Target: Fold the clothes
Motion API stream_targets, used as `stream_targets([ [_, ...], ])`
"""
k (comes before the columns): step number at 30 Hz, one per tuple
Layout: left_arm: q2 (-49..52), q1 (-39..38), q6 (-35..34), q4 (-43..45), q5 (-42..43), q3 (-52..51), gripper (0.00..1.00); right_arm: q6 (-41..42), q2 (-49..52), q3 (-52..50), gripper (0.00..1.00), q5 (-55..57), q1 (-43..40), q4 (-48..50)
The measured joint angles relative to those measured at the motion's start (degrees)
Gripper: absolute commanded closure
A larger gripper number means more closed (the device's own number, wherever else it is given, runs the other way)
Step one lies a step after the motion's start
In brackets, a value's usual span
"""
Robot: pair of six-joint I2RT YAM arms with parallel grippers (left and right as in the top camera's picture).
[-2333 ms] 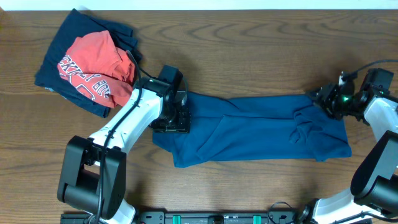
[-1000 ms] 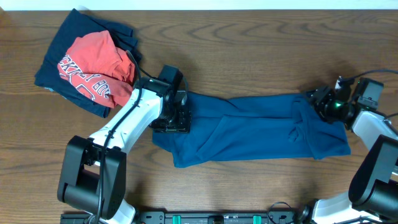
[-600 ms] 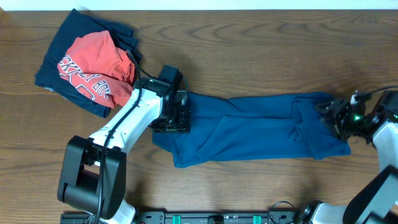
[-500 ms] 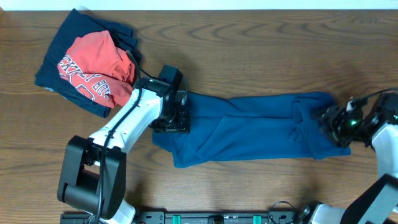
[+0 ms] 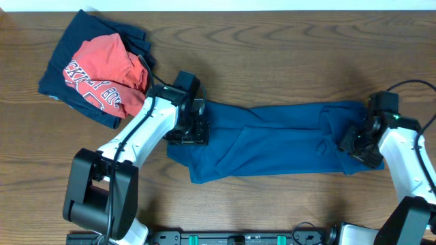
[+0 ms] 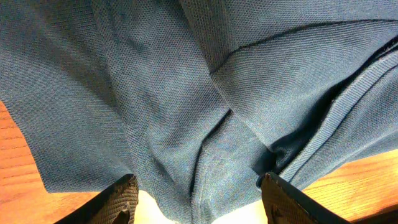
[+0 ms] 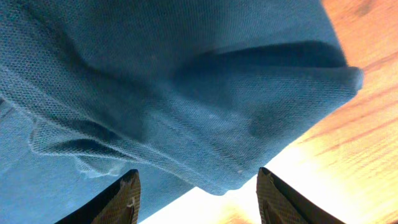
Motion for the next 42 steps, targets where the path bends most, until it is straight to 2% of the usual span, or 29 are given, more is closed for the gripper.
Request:
stream_targets([
  [4, 0.0, 0.0, -0.4, 0.0, 0.0, 0.0, 0.36, 0.6, 0.0, -0.7, 0.41, 2.3, 0.4, -0.1],
  [8, 0.0, 0.0, -1.0, 0.0, 0.0, 0.0, 0.35, 1.2, 0.2, -3.2, 0.31, 3.4, 0.4, 0.8],
  [14, 0.0, 0.0, -1.0, 0.0, 0.0, 0.0, 0.35, 1.2, 0.3, -7.5, 0.31, 3.5, 0.4, 4.2],
  [16, 0.0, 0.0, -1.0, 0.0, 0.0, 0.0, 0.36, 1.1, 0.3, -8.2, 0.41, 3.4, 0.4, 4.7],
  [18, 0.0, 0.0, -1.0, 0.0, 0.0, 0.0, 0.36, 0.8, 0.3, -8.5, 0.58, 3.3, 0.4, 5.0],
  [20, 0.0, 0.0, -1.0, 0.0, 0.0, 0.0, 0.36, 1.0, 0.3, -8.6, 0.67, 3.2, 0.4, 5.5],
  [23, 0.0, 0.0, -1.2, 0.0, 0.0, 0.0, 0.36, 1.3, 0.3, -8.6, 0.90, 3.0, 0.4, 6.2],
  [25, 0.0, 0.0, -1.2, 0.0, 0.0, 0.0, 0.35, 1.9, 0.3, -8.6, 0.99, 2.8, 0.4, 6.3],
  [33, 0.0, 0.0, -1.2, 0.0, 0.0, 0.0, 0.35, 2.6, 0.3, -8.6, 0.99, 0.7, 0.4, 6.5],
  [42, 0.0, 0.0, -1.2, 0.0, 0.0, 0.0, 0.35, 2.5, 0.3, -8.5, 0.99, -7.0, 0.4, 7.2],
])
